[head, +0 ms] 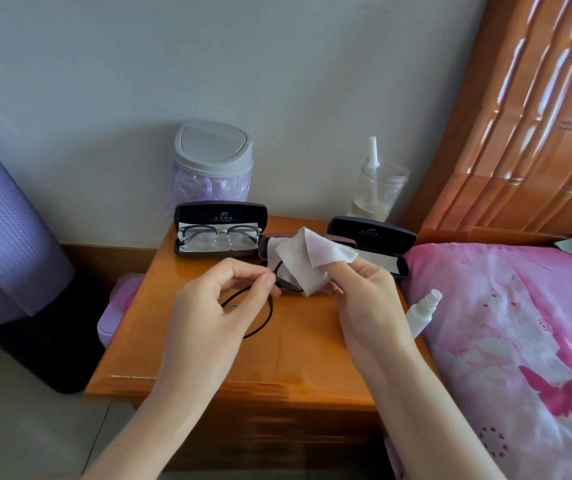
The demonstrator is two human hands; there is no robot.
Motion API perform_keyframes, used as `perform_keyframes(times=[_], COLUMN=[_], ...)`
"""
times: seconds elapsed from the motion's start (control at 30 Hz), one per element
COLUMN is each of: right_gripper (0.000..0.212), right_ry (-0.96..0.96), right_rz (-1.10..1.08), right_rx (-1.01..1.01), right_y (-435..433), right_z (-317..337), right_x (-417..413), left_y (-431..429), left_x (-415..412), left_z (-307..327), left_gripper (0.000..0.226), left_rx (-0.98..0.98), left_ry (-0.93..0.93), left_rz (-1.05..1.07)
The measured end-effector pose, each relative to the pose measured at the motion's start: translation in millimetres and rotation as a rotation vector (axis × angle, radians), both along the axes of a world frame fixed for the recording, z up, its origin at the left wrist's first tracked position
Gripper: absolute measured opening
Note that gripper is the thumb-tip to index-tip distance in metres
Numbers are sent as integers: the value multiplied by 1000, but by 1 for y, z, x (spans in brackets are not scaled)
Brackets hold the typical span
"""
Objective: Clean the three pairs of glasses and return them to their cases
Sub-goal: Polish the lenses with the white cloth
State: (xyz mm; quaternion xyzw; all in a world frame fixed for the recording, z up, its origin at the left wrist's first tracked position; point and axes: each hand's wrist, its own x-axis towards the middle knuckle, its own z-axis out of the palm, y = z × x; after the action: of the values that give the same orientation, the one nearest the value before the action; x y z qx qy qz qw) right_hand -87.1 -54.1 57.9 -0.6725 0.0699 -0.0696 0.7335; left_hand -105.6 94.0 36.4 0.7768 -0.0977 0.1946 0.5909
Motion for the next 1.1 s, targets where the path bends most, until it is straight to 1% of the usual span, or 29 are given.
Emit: perform_keyframes(times=[0.13,0.23,0.33,0.47,0.5,0.57,0.7,0.73,0.77,0.8,0.83,0.87,0.9,0.93,1.0,1.03,1.07,1.1], right_gripper=[18,30,16,15,15,18,14,18,27,36,42,44,42,38,28,26,26,28], right_ry=[-17,-16,-3,13,2,2,92,118,144,162,159,133,87,10,-147,-195,-231,-262], right_rz=[-3,19,79,101,119,159,330,338,340,342,347,349,335,294,177,144,136,149], right_rx=[9,21,14,-48,-95,-265,-725,-862,-995,-1093,-1143,-1158,-1126,-1045,-804,-682,-595,-550], right_y=[-1,-3,-3,-5,-7,-14,-24,-25,-27,-31,-35,-39,-44,-48,-52,-51,-50,-47], right_z=[-7,-10,-12,-17,-18,-22,-34,-37,-38,-37,-34,-29,-24,-18,-4,4,11,17], right_x=[-6,-9,-14,-18,-18,-16,-3,0,3,4,5,6,7,8,9,9,8,8], left_y=[0,1,4,8,10,15,21,22,23,24,25,26,26,27,28,28,28,28], left_x=[-1,0,2,4,5,8,9,10,10,10,10,10,9,9,8,8,8,7], left_z=[-1,0,3,5,6,8,13,14,15,16,17,17,18,19,21,21,22,23], left_gripper=[7,8,7,8,8,9,9,9,9,9,9,9,8,8,7,8,9,10], left_rx=[23,32,7,3,5,3,6,21,34,43,48,54,64,80,117,133,145,155], left_ry=[4,-10,-18,-27,-26,-18,-6,-6,-5,-2,3,7,9,9,9,10,13,16], left_rz=[20,37,53,34,29,26,13,11,7,3,-2,-8,-14,-21,-43,-56,-68,-78])
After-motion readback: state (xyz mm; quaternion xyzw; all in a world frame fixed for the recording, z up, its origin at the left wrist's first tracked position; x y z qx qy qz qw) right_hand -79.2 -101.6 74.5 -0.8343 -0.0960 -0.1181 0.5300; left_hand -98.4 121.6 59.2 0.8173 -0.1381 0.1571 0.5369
